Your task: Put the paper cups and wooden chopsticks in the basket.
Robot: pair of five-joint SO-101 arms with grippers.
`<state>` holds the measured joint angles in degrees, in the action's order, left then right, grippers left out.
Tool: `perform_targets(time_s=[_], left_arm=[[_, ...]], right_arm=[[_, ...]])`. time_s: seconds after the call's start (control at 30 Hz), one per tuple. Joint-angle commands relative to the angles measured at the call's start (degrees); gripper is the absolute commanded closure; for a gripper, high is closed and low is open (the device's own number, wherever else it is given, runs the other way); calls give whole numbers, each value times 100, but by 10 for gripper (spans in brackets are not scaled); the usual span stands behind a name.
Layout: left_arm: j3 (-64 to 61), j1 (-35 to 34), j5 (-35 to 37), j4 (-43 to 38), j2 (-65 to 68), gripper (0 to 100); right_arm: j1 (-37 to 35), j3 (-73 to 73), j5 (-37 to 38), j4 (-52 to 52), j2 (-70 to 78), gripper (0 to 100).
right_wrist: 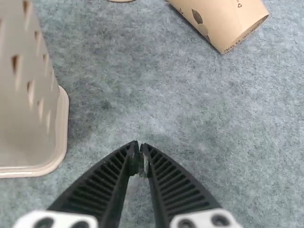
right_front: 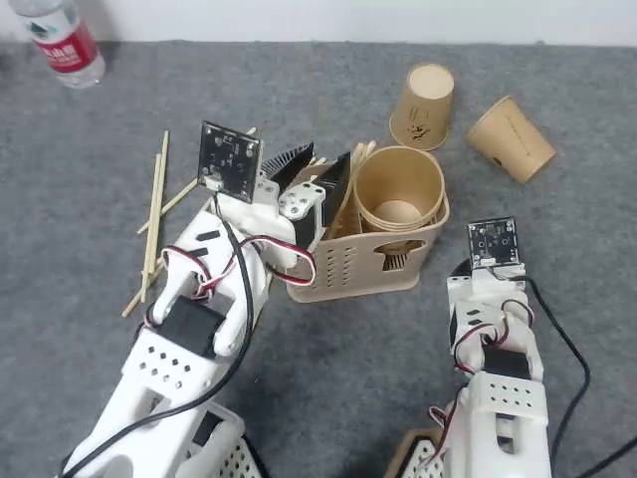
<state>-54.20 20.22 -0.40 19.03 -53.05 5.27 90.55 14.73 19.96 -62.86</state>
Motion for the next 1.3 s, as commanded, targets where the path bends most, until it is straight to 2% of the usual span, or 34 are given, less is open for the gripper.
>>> perform_targets(time_s=[0.0, 0.07, 0.13, 0.23, 0.33, 0.47, 0.57, 0.63, 0.8, 0.87, 1.17, 1.27], left_arm=[[497, -62, -35, 343, -141, 840], [664, -229, -53, 686, -97, 840], [910, -730, -193, 1178, -88, 837], [1200, -1960, -853, 1829, -70, 837], [1218, -3024, -1829, 2084, 176, 836], [1437, -3947, -2980, 2215, 1336, 836], [2114, -4492, -3112, 2426, 2532, 836], [2800, -4677, -3033, 2804, 3437, 836], [4743, -4712, -2927, 4334, 5618, 840], [5385, -4712, -2927, 4642, 6330, 840], [7160, -4536, -2919, 5055, 8378, 837], [7670, -4413, -2611, 5037, 8853, 837]], right_arm=[[-48, -26, 79, -119, -66, 983], [-48, -26, 79, -119, -66, 983], [-48, -26, 79, -119, -66, 983], [-48, -26, 79, -119, -66, 983], [-48, -26, 79, -119, -66, 983], [-57, -26, 79, -119, -66, 983], [-57, -26, 79, -110, -66, 983], [-57, -26, 79, -110, -57, 983], [-57, -26, 79, -119, -48, 983], [-57, -26, 79, -119, -48, 983], [-57, -26, 79, -119, -48, 983], [-136, -18, 88, -119, -48, 983]])
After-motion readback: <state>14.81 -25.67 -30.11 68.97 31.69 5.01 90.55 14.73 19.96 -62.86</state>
